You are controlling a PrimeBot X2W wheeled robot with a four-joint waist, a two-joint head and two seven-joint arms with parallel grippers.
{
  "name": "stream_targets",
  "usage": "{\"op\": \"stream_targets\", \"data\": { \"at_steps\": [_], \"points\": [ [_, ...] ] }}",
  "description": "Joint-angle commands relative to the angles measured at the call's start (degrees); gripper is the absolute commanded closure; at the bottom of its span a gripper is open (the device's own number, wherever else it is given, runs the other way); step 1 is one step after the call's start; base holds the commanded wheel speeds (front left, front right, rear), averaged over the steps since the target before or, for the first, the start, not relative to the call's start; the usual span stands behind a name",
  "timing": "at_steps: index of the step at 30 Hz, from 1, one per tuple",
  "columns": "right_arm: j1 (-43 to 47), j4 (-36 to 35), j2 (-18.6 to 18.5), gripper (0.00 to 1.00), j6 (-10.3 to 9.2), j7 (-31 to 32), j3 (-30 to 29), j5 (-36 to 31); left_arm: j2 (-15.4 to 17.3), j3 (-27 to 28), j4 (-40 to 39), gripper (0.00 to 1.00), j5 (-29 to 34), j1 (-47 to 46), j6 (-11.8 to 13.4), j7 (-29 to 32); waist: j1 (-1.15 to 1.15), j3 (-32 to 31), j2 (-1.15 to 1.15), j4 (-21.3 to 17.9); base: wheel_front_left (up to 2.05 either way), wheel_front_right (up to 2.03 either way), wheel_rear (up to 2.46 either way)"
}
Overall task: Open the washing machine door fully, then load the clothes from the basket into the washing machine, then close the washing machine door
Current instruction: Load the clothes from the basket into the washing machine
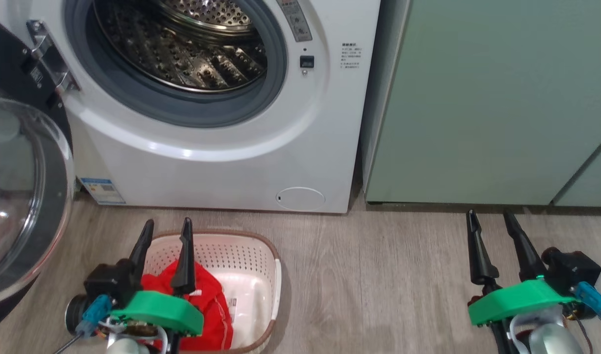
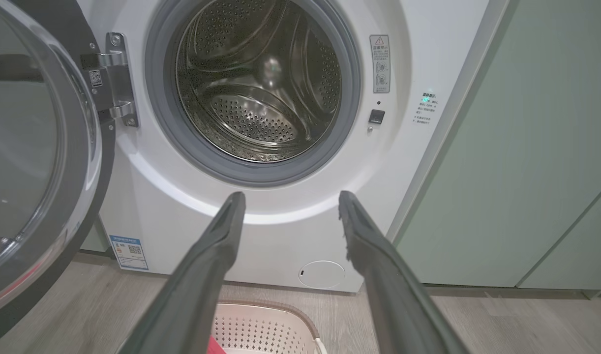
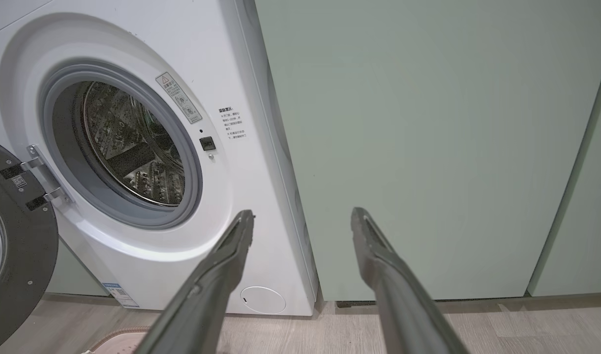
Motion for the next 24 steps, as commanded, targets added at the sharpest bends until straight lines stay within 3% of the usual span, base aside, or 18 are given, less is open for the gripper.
{"op": "stream_targets", "data": {
  "at_steps": [1,24],
  "points": [
    [-2.35,-1.62,-0.17,0.0,0.0,-0.53,1.47,-0.13,0.39,1.8,-1.71,0.0,0.36,-1.68,0.27,-0.29,0.0,0.0,0.0,-0.02,0.92,-0.92,0.0],
    [-2.23,-1.75,-0.17,0.0,0.0,-0.54,2.12,-0.3,0.39,1.33,-0.57,0.0,0.81,-1.36,1.35,-0.29,0.0,-0.19,0.0,-0.23,0.08,-0.08,0.0]
  ]
}}
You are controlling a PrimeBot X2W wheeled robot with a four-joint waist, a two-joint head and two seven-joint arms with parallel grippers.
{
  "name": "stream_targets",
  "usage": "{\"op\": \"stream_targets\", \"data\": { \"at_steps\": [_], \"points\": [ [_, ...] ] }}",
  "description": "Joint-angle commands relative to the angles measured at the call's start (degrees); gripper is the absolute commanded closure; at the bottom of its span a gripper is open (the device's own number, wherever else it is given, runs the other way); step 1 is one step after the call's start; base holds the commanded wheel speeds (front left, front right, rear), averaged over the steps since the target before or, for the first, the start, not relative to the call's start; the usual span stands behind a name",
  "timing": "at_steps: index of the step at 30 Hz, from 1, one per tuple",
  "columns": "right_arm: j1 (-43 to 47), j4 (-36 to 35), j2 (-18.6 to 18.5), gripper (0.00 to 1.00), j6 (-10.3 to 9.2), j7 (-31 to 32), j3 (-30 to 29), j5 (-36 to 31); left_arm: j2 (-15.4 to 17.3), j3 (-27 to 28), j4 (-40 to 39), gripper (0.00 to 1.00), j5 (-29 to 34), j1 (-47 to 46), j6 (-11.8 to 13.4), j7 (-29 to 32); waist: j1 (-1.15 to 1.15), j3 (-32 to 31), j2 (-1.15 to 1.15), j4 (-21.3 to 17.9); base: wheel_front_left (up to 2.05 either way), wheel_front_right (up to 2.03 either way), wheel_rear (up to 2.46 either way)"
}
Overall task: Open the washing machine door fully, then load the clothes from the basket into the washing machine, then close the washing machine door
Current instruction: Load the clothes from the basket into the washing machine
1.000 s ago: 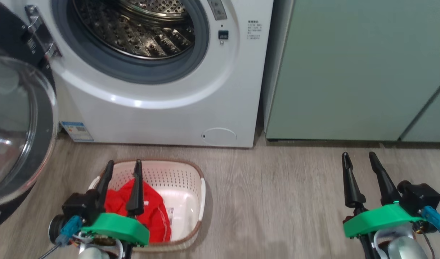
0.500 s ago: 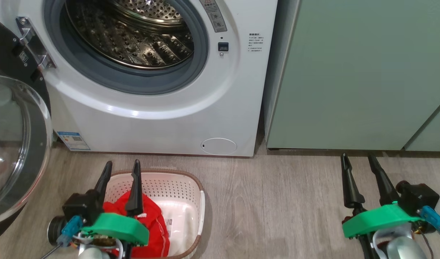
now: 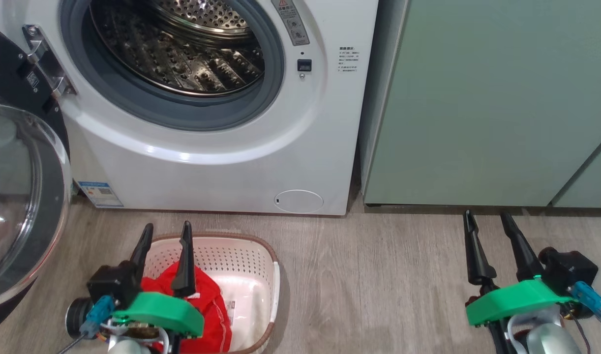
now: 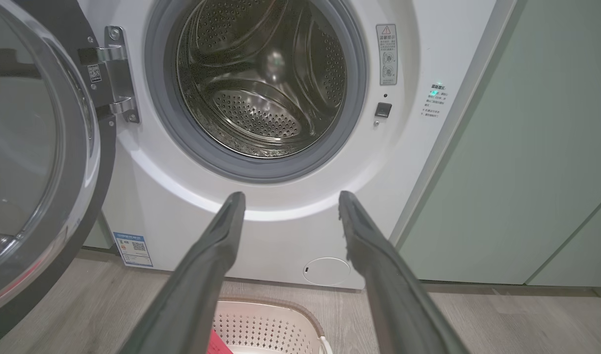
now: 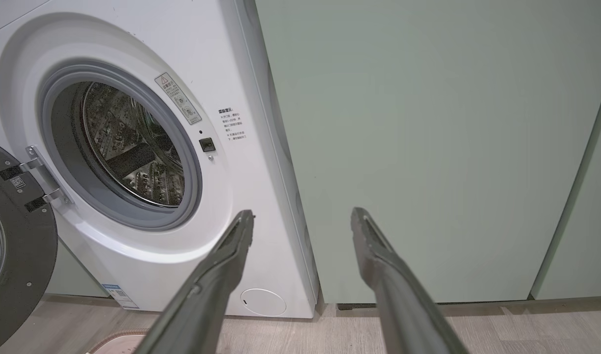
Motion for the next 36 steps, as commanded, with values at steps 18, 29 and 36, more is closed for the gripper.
{"op": "stream_targets", "data": {
  "at_steps": [18,29,36],
  "points": [
    [-4.83,-2.69,-0.19,0.0,0.0,-0.54,2.14,-0.8,0.39,0.15,11.71,0.0,2.91,-6.26,3.01,-0.29,0.0,10.7,0.0,-1.21,0.0,0.0,0.0],
    [-10.51,-4.32,-0.19,0.0,0.0,-0.54,4.06,-0.63,4.8,0.36,37.19,0.0,7.83,-21.59,2.15,-0.29,0.0,26.25,0.0,-5.26,0.0,0.0,0.0],
    [-13.1,-4.89,-0.19,0.0,0.0,-0.54,5.85,1.15,11.08,-1.97,52.74,0.0,11.98,-33.08,3.24,0.6,0.0,34.73,0.0,-8.87,0.0,0.0,0.0]
  ]
}}
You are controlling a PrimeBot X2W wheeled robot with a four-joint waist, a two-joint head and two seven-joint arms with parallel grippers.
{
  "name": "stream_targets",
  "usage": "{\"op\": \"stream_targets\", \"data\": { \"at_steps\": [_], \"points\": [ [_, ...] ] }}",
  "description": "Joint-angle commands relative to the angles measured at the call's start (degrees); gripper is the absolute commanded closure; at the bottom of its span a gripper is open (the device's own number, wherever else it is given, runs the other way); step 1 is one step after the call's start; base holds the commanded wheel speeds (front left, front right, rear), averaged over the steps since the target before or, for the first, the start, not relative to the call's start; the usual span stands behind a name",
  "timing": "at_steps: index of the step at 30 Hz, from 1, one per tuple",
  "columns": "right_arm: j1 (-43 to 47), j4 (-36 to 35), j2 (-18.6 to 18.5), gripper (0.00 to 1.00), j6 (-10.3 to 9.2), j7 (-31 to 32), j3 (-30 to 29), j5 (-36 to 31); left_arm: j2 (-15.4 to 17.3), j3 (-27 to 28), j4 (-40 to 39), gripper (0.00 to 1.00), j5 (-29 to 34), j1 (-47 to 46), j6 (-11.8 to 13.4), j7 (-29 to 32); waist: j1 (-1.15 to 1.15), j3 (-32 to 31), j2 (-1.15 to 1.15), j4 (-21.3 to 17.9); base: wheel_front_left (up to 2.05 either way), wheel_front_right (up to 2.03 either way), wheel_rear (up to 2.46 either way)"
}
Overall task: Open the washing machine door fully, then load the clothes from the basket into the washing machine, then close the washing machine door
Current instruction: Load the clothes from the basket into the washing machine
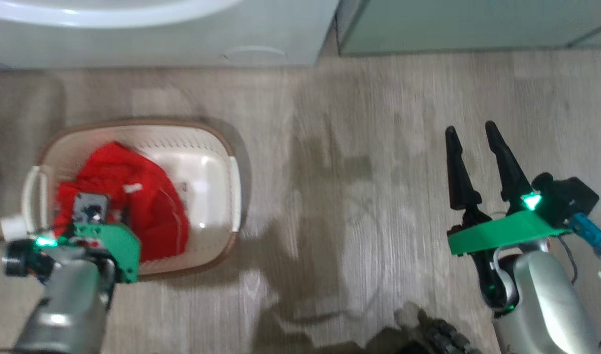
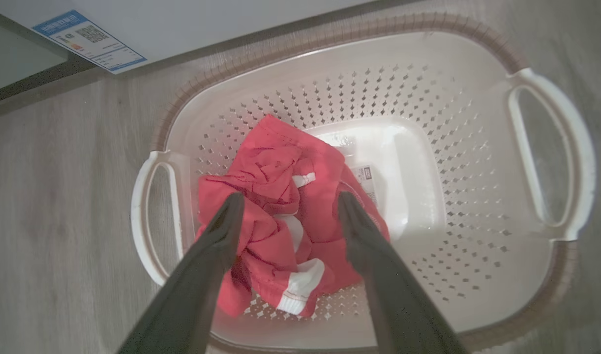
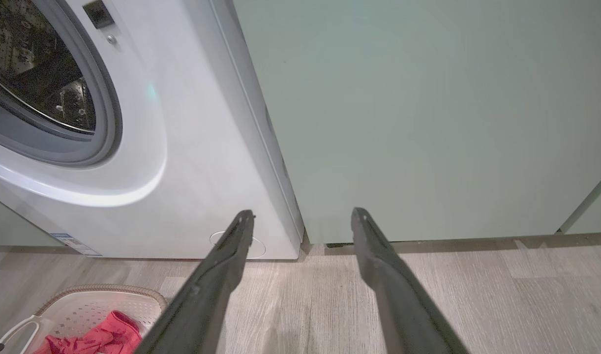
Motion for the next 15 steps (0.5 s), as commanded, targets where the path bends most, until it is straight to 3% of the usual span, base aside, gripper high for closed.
{"op": "stream_targets", "data": {
  "at_steps": [1,6,15],
  "points": [
    [-0.55,-1.96,-0.17,0.0,0.0,-0.54,1.55,0.51,2.9,1.23,0.82,0.0,0.62,-0.73,0.69,0.34,-0.02,5.11,0.0,-3.42,0.0,0.0,0.0],
    [-2.05,-2.28,-0.17,0.0,0.0,-0.54,2.14,1.92,6.72,0.01,6.74,0.0,2.17,-6.73,1.58,3.02,-0.02,9.82,0.0,-5.42,0.0,0.0,0.0],
    [-4.41,-3.23,-0.17,0.0,0.0,-0.54,3.16,3.88,11.31,-3.55,9.75,0.0,5.21,-12.73,1.66,8.26,-0.02,16.46,0.0,-7.9,0.0,0.0,0.0]
  ]
}}
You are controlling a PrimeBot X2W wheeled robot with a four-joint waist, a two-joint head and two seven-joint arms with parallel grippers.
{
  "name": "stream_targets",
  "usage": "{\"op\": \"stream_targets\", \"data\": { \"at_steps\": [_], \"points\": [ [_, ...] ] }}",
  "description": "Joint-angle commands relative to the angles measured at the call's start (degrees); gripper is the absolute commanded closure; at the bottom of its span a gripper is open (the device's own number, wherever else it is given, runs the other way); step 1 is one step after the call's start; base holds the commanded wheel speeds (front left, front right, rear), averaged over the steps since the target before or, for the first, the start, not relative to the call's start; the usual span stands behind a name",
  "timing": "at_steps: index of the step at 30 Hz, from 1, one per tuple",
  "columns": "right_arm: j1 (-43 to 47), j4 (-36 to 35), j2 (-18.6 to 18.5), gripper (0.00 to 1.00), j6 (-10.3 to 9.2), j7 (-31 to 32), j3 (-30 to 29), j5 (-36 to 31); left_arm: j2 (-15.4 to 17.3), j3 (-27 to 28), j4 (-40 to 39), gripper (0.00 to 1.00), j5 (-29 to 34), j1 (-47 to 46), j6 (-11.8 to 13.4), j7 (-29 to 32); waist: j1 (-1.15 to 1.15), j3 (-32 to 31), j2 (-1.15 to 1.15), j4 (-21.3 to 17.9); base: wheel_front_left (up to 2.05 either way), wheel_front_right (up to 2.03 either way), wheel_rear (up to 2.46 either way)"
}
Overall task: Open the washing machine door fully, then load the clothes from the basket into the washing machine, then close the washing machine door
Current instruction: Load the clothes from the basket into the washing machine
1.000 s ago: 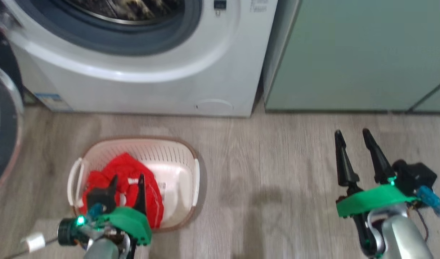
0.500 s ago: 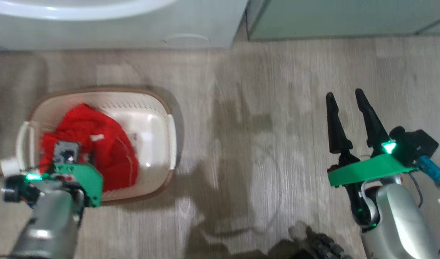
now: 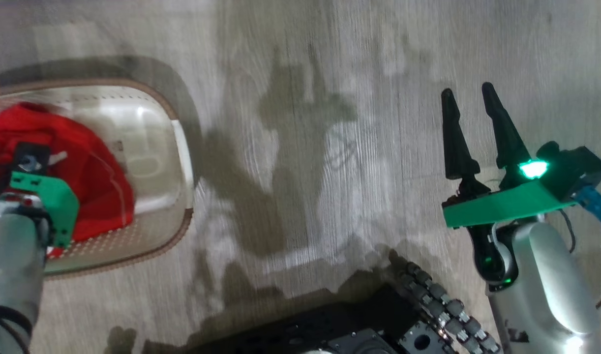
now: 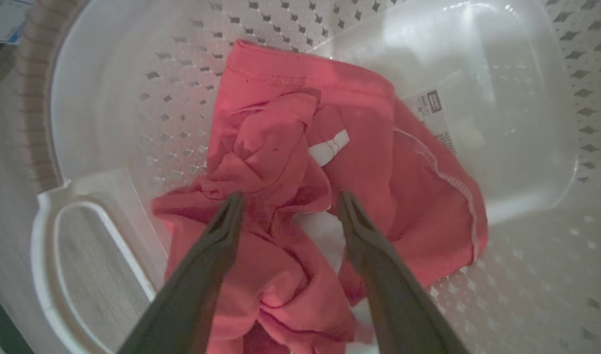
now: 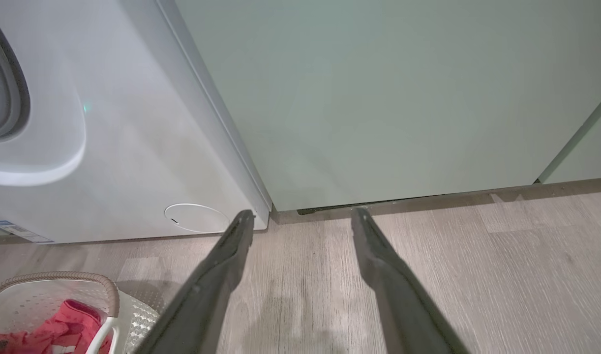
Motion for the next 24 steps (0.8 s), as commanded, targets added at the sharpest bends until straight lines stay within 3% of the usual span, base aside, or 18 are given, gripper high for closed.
{"op": "stream_targets", "data": {
  "at_steps": [1,24],
  "points": [
    [0.65,-1.69,-0.17,0.0,0.0,-0.54,1.3,0.63,3.51,0.85,-0.01,0.0,0.31,0.19,0.46,0.28,-0.01,2.31,0.0,-1.52,0.0,0.0,0.0],
    [-2.05,-1.77,-0.17,0.0,0.0,-0.54,2.47,2.18,8.48,-1.4,0.87,0.0,-0.2,-4.3,0.06,9.24,-0.01,8.63,0.0,-4.72,0.0,0.0,0.0]
  ]
}}
